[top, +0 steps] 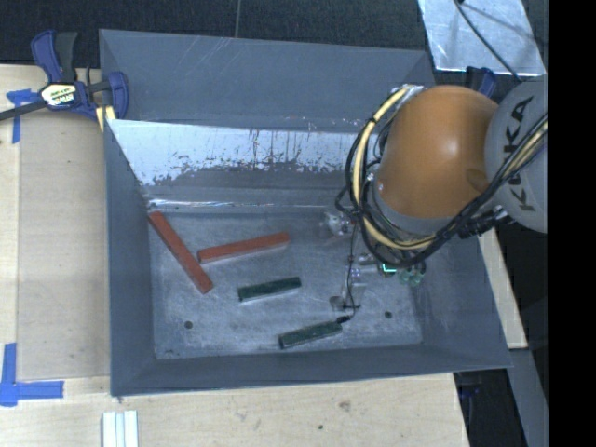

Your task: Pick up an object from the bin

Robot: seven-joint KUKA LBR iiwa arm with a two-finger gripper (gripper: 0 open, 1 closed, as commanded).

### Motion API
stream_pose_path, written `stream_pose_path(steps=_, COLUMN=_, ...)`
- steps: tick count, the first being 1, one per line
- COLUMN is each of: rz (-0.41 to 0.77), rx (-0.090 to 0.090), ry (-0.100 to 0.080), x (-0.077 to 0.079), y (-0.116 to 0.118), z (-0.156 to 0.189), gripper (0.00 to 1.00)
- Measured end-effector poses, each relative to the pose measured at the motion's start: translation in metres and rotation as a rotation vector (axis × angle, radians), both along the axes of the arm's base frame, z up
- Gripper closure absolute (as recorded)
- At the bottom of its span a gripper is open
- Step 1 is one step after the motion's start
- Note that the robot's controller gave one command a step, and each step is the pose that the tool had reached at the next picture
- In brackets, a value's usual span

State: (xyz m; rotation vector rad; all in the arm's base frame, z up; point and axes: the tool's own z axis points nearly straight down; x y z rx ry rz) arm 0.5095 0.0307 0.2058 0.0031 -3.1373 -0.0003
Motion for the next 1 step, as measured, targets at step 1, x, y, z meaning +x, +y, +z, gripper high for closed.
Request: stream_pose_path(steps=1, rz=-0.002, rx=0.0, ry=-0.007, x=0.0017, y=-0.0001, z=0.0033, gripper=1.0)
